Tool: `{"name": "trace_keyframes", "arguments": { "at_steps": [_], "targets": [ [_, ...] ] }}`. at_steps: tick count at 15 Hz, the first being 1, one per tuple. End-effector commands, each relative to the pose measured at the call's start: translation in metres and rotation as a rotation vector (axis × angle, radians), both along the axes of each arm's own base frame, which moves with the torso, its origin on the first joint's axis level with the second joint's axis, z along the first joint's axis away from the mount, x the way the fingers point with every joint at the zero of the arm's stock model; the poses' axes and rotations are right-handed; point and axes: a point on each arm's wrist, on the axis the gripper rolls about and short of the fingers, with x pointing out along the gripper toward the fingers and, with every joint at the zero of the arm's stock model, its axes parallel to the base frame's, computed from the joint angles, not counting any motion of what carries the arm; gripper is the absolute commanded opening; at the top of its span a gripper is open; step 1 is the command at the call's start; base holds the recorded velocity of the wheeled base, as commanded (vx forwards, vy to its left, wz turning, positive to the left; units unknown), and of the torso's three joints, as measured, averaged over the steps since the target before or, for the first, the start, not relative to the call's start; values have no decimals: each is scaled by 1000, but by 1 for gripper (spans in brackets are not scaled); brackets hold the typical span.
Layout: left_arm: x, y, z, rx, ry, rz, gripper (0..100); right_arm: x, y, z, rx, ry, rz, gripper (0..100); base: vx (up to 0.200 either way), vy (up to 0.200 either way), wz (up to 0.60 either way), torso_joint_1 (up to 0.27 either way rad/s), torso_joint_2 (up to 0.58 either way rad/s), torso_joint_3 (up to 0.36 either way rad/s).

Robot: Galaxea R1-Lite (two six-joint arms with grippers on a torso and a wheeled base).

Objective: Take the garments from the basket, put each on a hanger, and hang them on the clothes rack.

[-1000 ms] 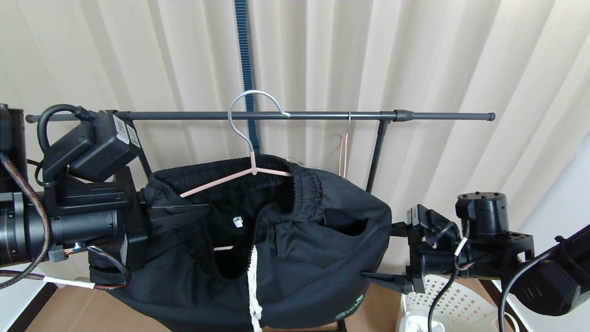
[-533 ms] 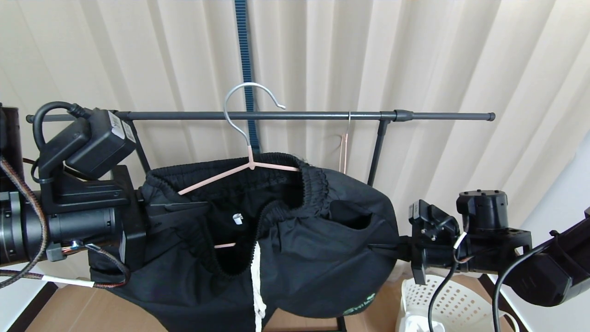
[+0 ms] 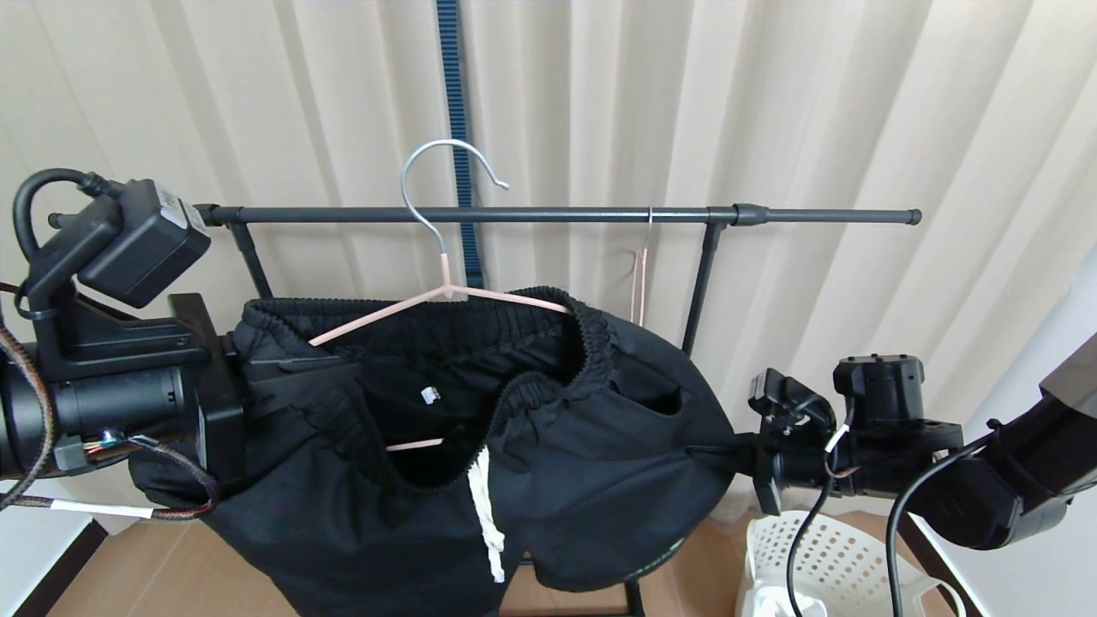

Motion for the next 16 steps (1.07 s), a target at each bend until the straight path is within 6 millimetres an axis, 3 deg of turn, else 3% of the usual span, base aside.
{"name": "trace_keyframes", "arguments": {
  "at_steps": [1, 4, 5, 12, 15, 16],
  "targets": [
    [0, 1, 0, -2, -6, 6, 0, 3, 0, -5, -13, 11, -16, 0, 0, 0, 0, 0, 0, 0],
    [1, 1, -2, 0, -1, 6, 0, 1, 1, 0, -8, -1, -14, 0, 0, 0, 0, 0, 0, 0],
    [1, 1, -2, 0, 1, 6, 0, 0, 0, 0, -9, 1, -14, 100, 0, 0, 0, 0, 0, 0],
    [1, 6, -9, -1, 30, 32, 0, -7, 1, 14, 0, -40, -8, 100, 0, 0, 0, 0, 0, 0],
    [-1, 8, -11, -11, 47, 48, 0, -20, 0, 32, 10, -88, -1, 100, 0, 0, 0, 0, 0, 0],
    [-9, 13, -14, -14, 46, 67, 0, -30, 5, 49, 21, -132, 20, 100, 0, 0, 0, 0, 0, 0]
  ]
}}
